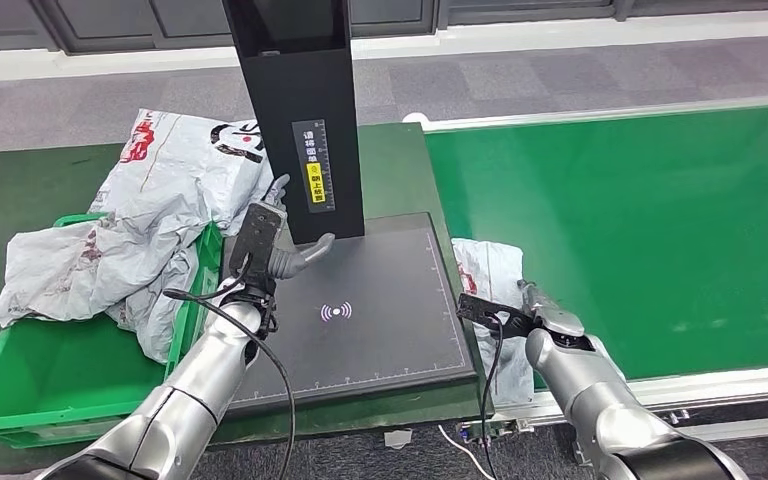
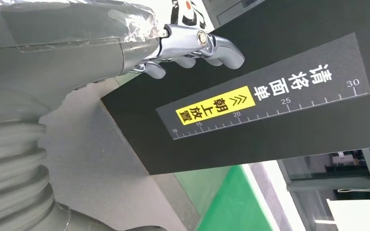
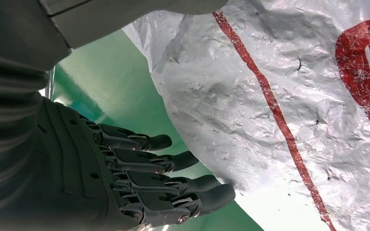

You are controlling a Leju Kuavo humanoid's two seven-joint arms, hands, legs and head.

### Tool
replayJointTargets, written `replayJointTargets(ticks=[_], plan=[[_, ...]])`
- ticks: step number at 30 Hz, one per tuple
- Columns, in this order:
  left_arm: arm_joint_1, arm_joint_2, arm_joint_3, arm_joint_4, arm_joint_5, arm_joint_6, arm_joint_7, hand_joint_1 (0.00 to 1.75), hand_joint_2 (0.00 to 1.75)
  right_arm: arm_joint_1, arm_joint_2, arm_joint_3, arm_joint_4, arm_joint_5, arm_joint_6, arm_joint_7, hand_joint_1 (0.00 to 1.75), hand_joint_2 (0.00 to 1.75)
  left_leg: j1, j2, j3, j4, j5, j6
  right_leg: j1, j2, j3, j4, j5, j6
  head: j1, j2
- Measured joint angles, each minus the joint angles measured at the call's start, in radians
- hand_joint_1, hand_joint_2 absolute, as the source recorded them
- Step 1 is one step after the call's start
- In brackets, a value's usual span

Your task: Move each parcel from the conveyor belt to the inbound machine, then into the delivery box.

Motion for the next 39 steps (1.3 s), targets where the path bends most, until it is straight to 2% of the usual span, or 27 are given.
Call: replayJointTargets(ticks=[39], plan=[[-0.002,-0.002,0.0,-0.002,0.0,0.0,0.0,0.0,1.75,-0.001,0.0,0.001,0.001,0.0,0.001,-0.002,0.0,1.75,0.0,0.001,-0.001,0.0,0.0,-0.001,0.0,0.002,-0.001,0.0,0.0,0.0,0.0,0.0]])
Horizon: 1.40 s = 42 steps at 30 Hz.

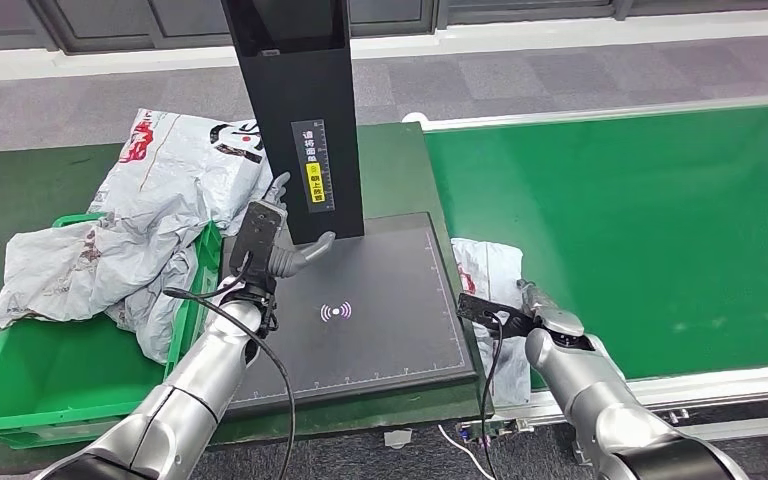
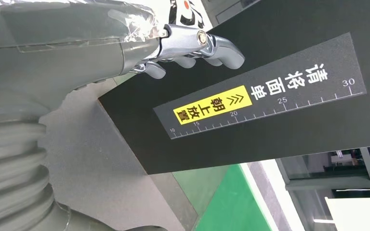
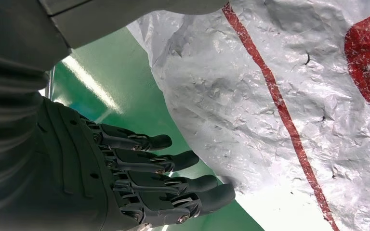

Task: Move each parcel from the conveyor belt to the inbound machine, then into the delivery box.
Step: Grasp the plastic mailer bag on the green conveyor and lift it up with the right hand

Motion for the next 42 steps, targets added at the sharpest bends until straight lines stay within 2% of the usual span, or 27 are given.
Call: replayJointTargets(ticks=[42], plan=[[-0.001,0.0,0.0,0.0,0.0,0.0,0.0,0.0,1.75,-0.003,0.0,0.008,0.003,0.0,0.001,0.0,0.0,1.75,0.0,0.001,0.002,0.0,-0.001,0.0,0.0,0.0,0.002,0.0,-0.001,0.0,0.0,0.0]])
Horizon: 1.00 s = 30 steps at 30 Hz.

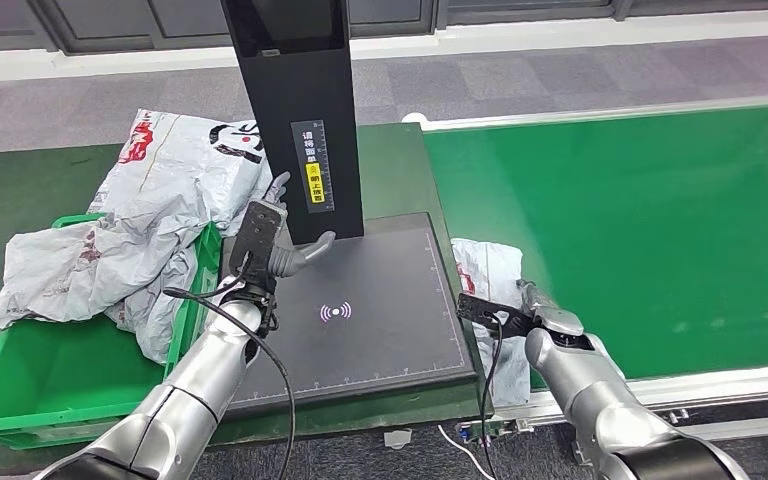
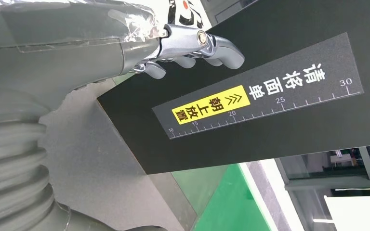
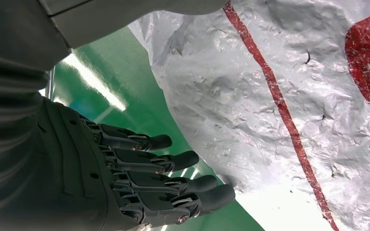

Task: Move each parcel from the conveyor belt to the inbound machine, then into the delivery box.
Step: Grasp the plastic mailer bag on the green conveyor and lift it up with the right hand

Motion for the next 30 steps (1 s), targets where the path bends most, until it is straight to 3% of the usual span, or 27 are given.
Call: replayJointTargets(ticks=[4,8,13,30], plan=[[0.0,0.0,0.0,0.0,0.0,0.0,0.0,0.0,1.75,-0.001,0.0,0.005,0.0,0.0,0.0,0.0,0.0,1.75,0.0,0.0,0.0,0.0,0.0,0.0,0.0,0.0,0.0,0.0,0.0,0.0,0.0,0.0],[0.0,0.0,0.0,0.0,0.0,0.001,-0.002,0.0,1.75,0.0,0.0,0.006,0.0,-0.008,-0.013,-0.011,1.75,1.75,0.0,0.0,-0.001,0.0,0.0,0.0,0.0,0.0,0.0,0.0,0.0,0.0,0.0,0.0],[0.016,0.006,0.0,-0.037,-0.001,0.008,0.008,0.0,1.75,0.025,0.004,-0.008,-0.011,-0.07,-0.143,-0.074,1.75,1.75,0.0,-0.002,-0.004,0.0,0.002,0.001,-0.001,-0.002,-0.002,0.001,0.0,0.0,0.0,0.0],[0.039,0.017,0.0,-0.078,-0.015,0.0,0.023,0.0,1.75,0.051,0.01,-0.027,-0.032,-0.086,-0.172,-0.072,1.75,1.75,0.0,-0.001,-0.008,0.0,0.002,0.001,-0.001,-0.002,-0.006,0.001,0.0,0.0,0.0,0.0]])
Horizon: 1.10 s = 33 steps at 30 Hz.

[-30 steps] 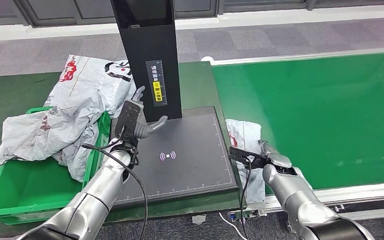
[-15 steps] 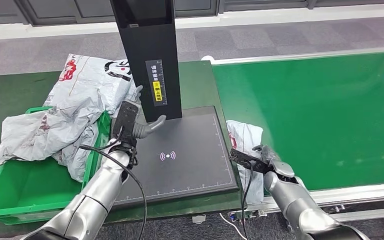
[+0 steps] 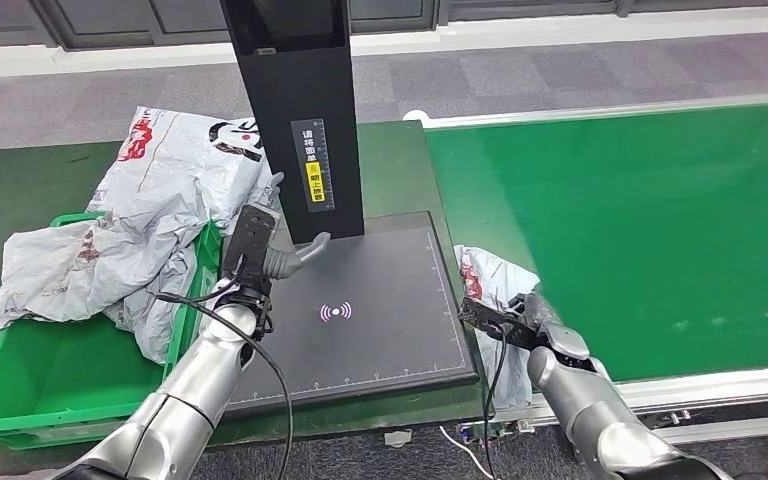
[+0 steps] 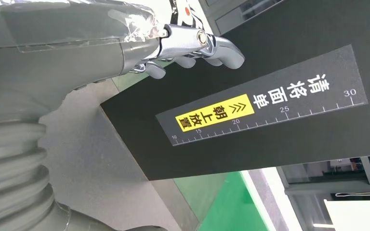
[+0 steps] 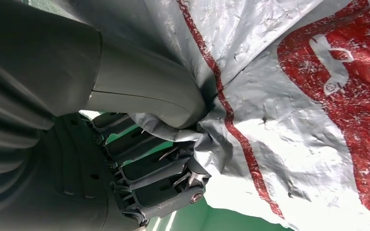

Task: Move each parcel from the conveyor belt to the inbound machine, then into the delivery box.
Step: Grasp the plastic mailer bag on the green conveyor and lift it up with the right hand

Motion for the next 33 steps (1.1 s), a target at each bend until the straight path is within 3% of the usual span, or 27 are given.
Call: replayJointTargets(ticks=[26,29,33], plan=[[0.005,0.008,0.0,-0.003,-0.004,0.005,-0.001,0.0,1.75,0.011,0.001,-0.01,-0.011,-0.014,-0.024,-0.018,1.75,1.75,0.0,0.0,-0.002,0.0,0.0,0.0,0.0,0.0,-0.002,0.0,0.0,0.0,0.0,0.0],[0.041,0.035,0.0,-0.039,-0.017,0.029,-0.002,0.0,1.75,0.074,-0.003,-0.024,-0.109,-0.089,-0.132,-0.084,1.75,1.75,0.0,-0.002,-0.006,0.0,0.001,0.0,0.0,-0.002,-0.005,0.001,0.0,0.0,0.0,0.0],[0.089,0.073,0.006,-0.081,-0.019,0.035,-0.009,0.0,1.75,0.166,-0.014,-0.044,-0.33,-0.169,-0.168,-0.117,1.75,1.75,-0.001,-0.006,-0.016,0.0,0.005,-0.001,-0.001,-0.005,-0.016,0.003,0.001,0.0,0.0,0.0]])
